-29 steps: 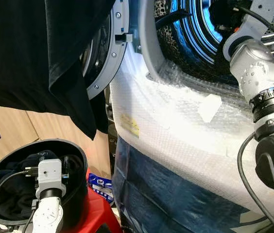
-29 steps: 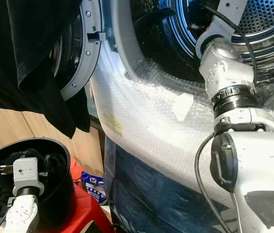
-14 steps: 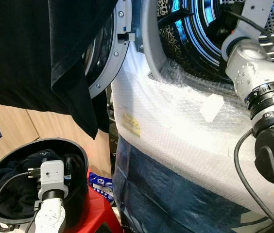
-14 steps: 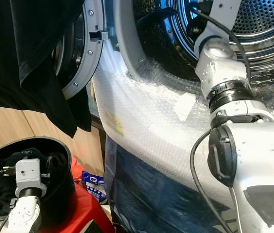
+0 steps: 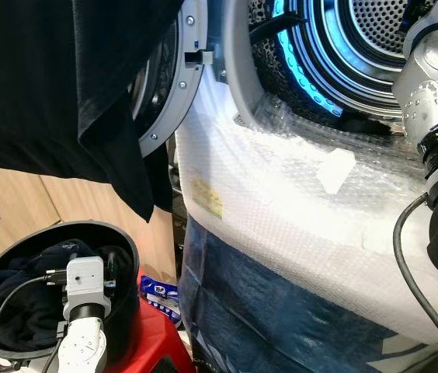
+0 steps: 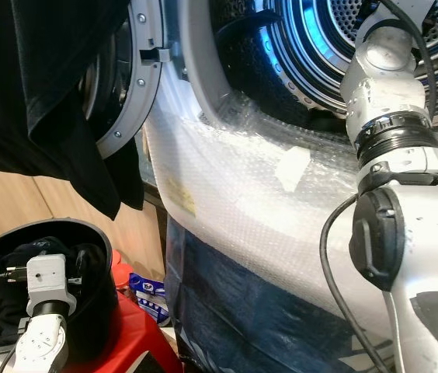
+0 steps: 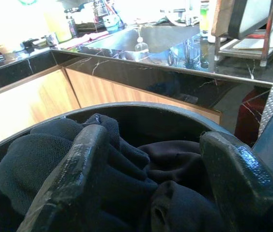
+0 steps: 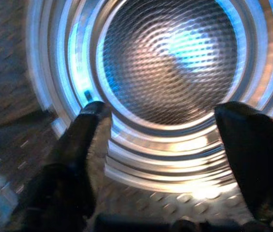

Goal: Clothes washing

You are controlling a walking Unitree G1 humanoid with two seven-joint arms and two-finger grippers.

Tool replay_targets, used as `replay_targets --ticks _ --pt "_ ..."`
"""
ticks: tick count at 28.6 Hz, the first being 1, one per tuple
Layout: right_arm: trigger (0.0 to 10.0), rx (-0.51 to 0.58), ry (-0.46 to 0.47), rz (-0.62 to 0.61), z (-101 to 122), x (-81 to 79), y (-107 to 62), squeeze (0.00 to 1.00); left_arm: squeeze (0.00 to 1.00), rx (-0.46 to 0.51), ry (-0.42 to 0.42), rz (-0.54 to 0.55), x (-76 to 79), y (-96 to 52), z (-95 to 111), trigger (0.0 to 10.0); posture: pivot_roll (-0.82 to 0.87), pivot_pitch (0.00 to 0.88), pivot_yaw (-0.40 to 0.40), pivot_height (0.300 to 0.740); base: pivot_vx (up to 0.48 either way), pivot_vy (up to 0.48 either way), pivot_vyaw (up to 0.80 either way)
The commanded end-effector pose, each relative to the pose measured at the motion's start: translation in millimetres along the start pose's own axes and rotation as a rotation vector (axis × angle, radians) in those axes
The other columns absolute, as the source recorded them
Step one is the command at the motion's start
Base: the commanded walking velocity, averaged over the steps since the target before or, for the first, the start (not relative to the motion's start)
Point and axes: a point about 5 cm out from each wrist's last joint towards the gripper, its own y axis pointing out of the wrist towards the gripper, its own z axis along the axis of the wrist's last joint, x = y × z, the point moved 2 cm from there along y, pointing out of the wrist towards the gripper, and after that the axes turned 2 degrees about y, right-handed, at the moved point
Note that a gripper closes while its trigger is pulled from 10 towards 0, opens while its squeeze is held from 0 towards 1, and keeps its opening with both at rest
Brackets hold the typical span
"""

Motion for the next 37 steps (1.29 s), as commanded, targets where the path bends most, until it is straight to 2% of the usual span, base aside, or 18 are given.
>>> replay_targets --ticks 1,2,5,6,7,8,12,18,22,24,26,29,31,33,36,37 --pt "10.0 -0.044 0.005 0.019 -10 -3.5 -1.3 1.00 0.00 -0.011 0.000 -0.011 0.4 -2.3 -2 10.0 -0.02 0.000 -0.017 0.740 0.000 0.000 0.00" --pt "10.0 -0.008 0.075 0.026 -2 -5.2 -1.2 1.00 0.00 -0.007 0.001 -0.013 0.8 -2.1 -1 10.0 -0.02 0.000 -0.016 0.740 0.000 0.000 0.00" --pt "10.0 0.064 0.165 0.105 14 -15.1 -2.5 1.00 0.00 0.000 0.000 -0.013 0.7 -1.6 1 10.0 -0.01 0.000 -0.018 0.740 0.000 0.000 0.00" --pt "10.0 0.070 0.175 0.127 15 -17.9 -3.2 0.20 0.00 0.000 0.000 -0.012 0.5 -1.8 1 10.0 -0.01 0.000 -0.017 0.740 0.000 0.000 0.00" --pt "10.0 0.074 0.182 0.139 16 -19.5 -3.6 0.20 0.00 0.000 0.000 -0.012 0.3 -2.0 1 10.0 -0.01 0.000 -0.017 0.740 0.000 0.000 0.00" --pt "10.0 0.081 0.199 0.159 16 -21.8 -4.5 0.00 0.00 0.000 0.000 -0.012 0.3 -2.3 1 10.0 -0.01 0.000 -0.017 0.740 0.000 0.000 0.00" --pt "10.0 0.075 0.240 0.245 15 -24.2 -5.6 0.00 0.00 0.002 -0.001 -0.008 0.5 -3.1 1 10.0 -0.02 0.000 -0.016 0.740 0.000 0.000 0.00" --pt "10.0 0.116 0.400 0.413 25 -24.9 -14.0 0.00 0.00 -0.001 -0.005 -0.003 -1.0 -3.8 1 10.0 -0.03 0.000 -0.009 0.740 0.000 0.000 0.00" --pt "10.0 0.135 0.392 0.417 25 -19.0 -19.8 0.00 0.00 -0.005 -0.005 -0.008 -0.7 -4.4 0 10.0 -0.04 0.000 -0.008 0.740 0.000 0.000 0.00" --pt "10.0 0.143 0.343 0.410 21 -13.1 -23.1 0.00 0.00 -0.005 -0.005 -0.008 -0.4 -4.4 0 10.0 -0.04 0.000 -0.008 0.740 0.000 0.000 0.00" --pt "10.0 0.157 0.342 0.412 18 -6.8 -27.6 0.00 0.00 -0.005 -0.005 -0.009 -0.2 -4.5 0 10.0 -0.04 0.000 -0.012 0.740 0.000 0.000 0.00" --pt "10.0 0.194 0.461 0.507 20 -3.8 -47.7 0.00 0.00 -0.008 -0.009 -0.007 0.4 -4.6 -1 10.0 -0.04 0.000 -0.012 0.740 0.000 0.000 0.00" --pt "10.0 0.248 0.496 0.622 21 -5.7 -74.4 0.00 0.00 -0.010 -0.012 -0.016 3.1 -5.3 -1 10.0 -0.06 0.000 -0.007 0.740 0.000 0.000 0.00" --pt "10.0 0.254 0.516 0.704 16 -7.9 -92.5 0.00 0.00 -0.014 -0.011 -0.026 5.9 -5.5 -2 10.0 -0.06 0.000 -0.009 0.740 0.000 0.000 0.00" --pt "10.0 0.277 0.528 0.768 14 -7.9 -107.3 0.00 0.00 -0.011 -0.012 -0.029 6.5 -5.3 -1 10.0 -0.06 0.000 -0.007 0.740 0.000 0.000 0.00" --pt "10.0 0.311 0.551 0.837 16 -8.0 -119.3 0.00 0.00 -0.009 -0.012 -0.028 6.1 -5.0 -1 10.0 -0.06 0.000 -0.004 0.740 0.000 0.000 0.00"
